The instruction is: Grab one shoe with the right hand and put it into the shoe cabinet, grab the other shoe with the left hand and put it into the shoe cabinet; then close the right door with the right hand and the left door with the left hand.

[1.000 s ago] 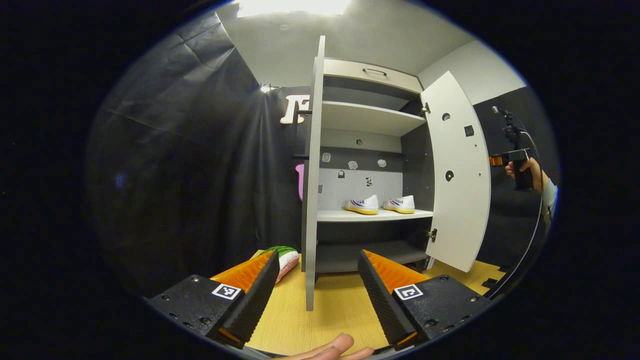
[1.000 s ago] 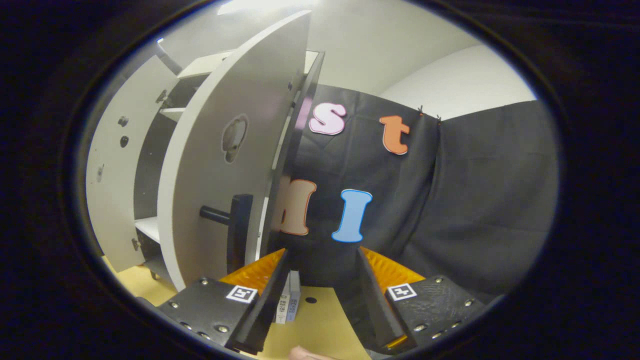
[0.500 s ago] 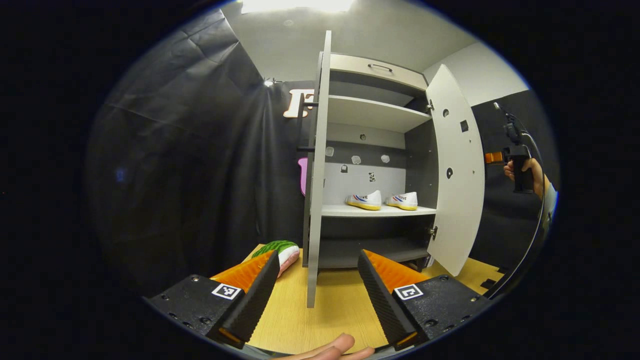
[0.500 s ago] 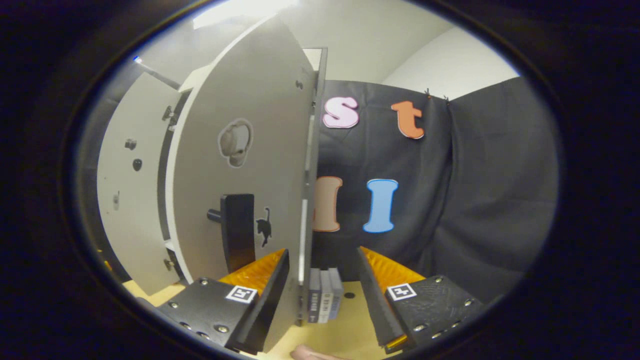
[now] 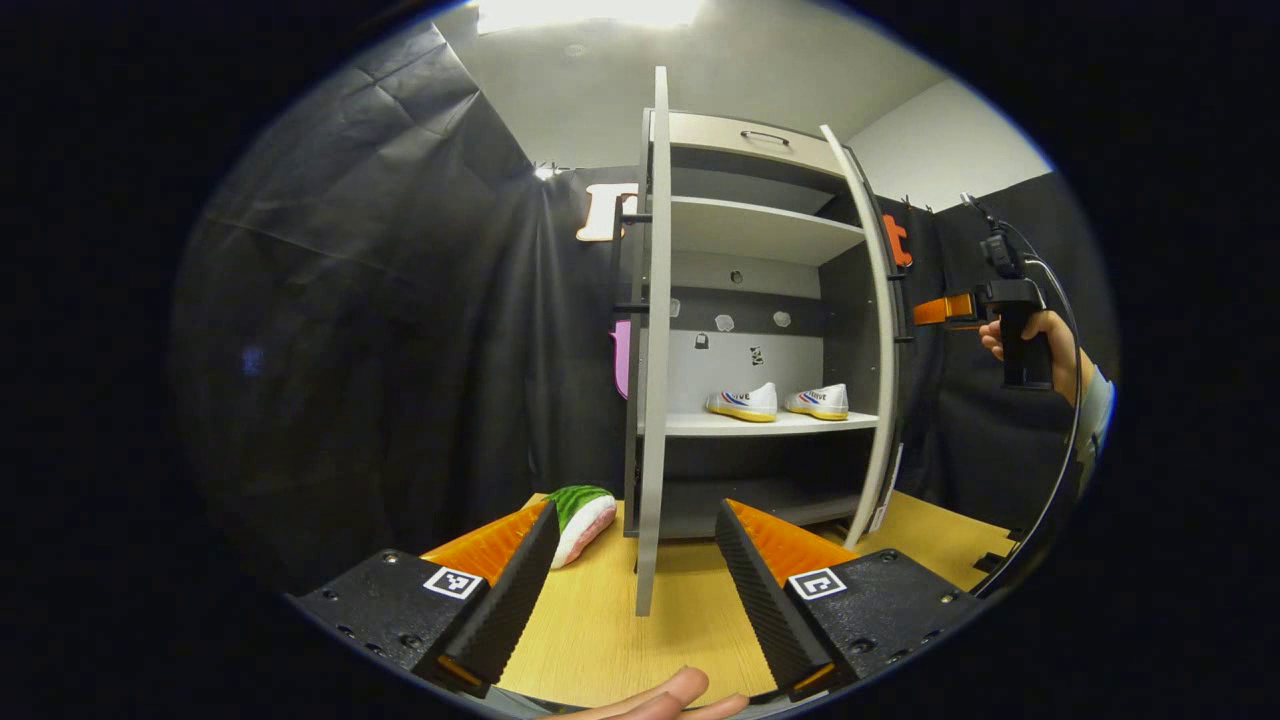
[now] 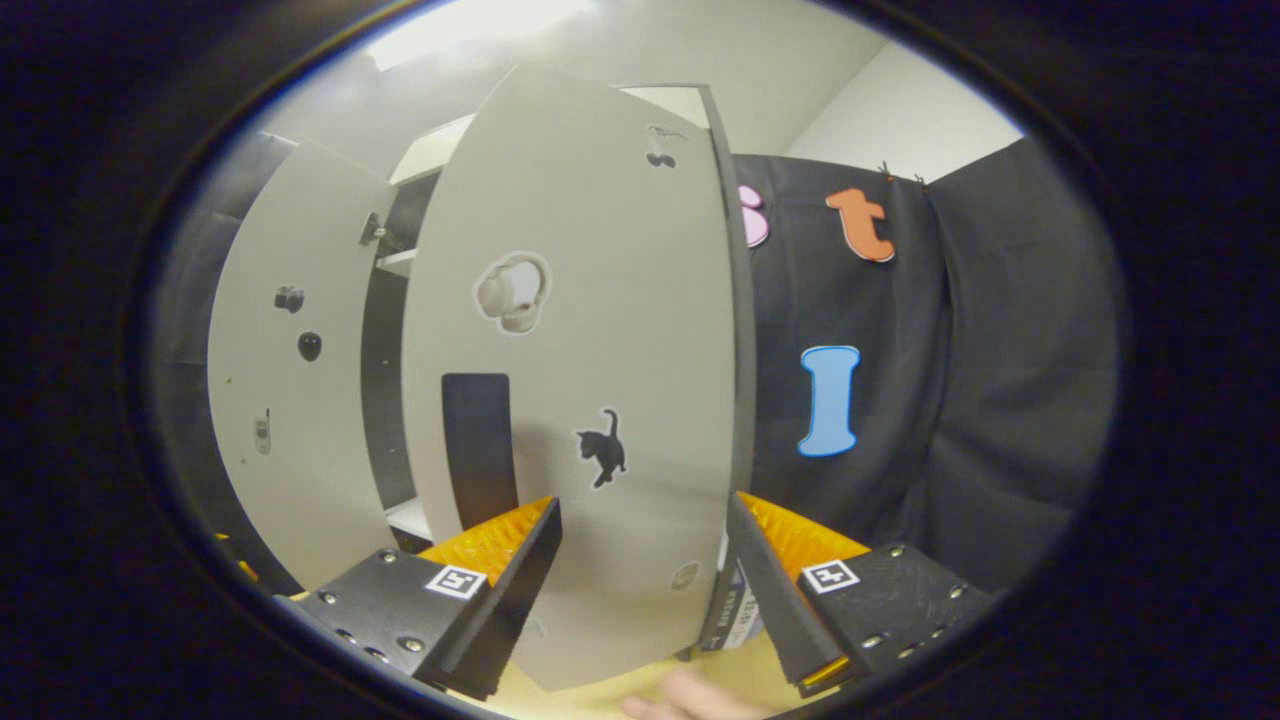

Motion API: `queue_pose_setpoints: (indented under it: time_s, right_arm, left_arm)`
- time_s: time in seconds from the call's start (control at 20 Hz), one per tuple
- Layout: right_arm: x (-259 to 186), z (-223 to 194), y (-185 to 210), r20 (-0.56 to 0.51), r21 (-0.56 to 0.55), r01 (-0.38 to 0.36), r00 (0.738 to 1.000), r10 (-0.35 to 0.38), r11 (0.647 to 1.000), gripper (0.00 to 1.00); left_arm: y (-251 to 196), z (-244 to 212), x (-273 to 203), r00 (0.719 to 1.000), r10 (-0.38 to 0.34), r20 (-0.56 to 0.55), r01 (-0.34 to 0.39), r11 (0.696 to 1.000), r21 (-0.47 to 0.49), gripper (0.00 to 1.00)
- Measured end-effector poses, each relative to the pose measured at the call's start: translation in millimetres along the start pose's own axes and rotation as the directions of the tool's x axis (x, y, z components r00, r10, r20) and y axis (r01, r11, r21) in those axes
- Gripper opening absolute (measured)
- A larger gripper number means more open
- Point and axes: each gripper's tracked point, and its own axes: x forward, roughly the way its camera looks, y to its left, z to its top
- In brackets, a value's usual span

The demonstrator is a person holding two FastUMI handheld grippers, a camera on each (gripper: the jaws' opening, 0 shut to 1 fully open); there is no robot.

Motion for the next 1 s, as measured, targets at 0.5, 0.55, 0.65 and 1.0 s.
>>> queue_pose_setpoints:
  time_s: [0.5,0.55,0.65,1.0]
  right_arm:
    - [-43,4,-13,0.069,0.011,0.029,0.997,-0.03,1.0,0.96]
    - [-51,4,-13,0.076,0.014,0.025,0.997,-0.026,1.0,0.98]
    - [-63,3,-14,0.084,0.012,0.022,0.996,-0.023,1.0,0.97]
    - [-114,3,15,0.116,-0.007,-0.076,0.99,0.076,0.997,0.98]
  left_arm:
    - [47,17,21,0.997,0.074,-0.009,-0.074,0.997,0.025,0.92]
    - [51,20,26,0.997,0.071,-0.008,-0.071,0.997,0.017,0.92]
    - [70,26,38,0.995,0.099,-0.005,-0.099,0.995,0.005,0.99]
    - [118,58,83,0.985,0.17,-0.015,-0.169,0.985,0.019,0.92]
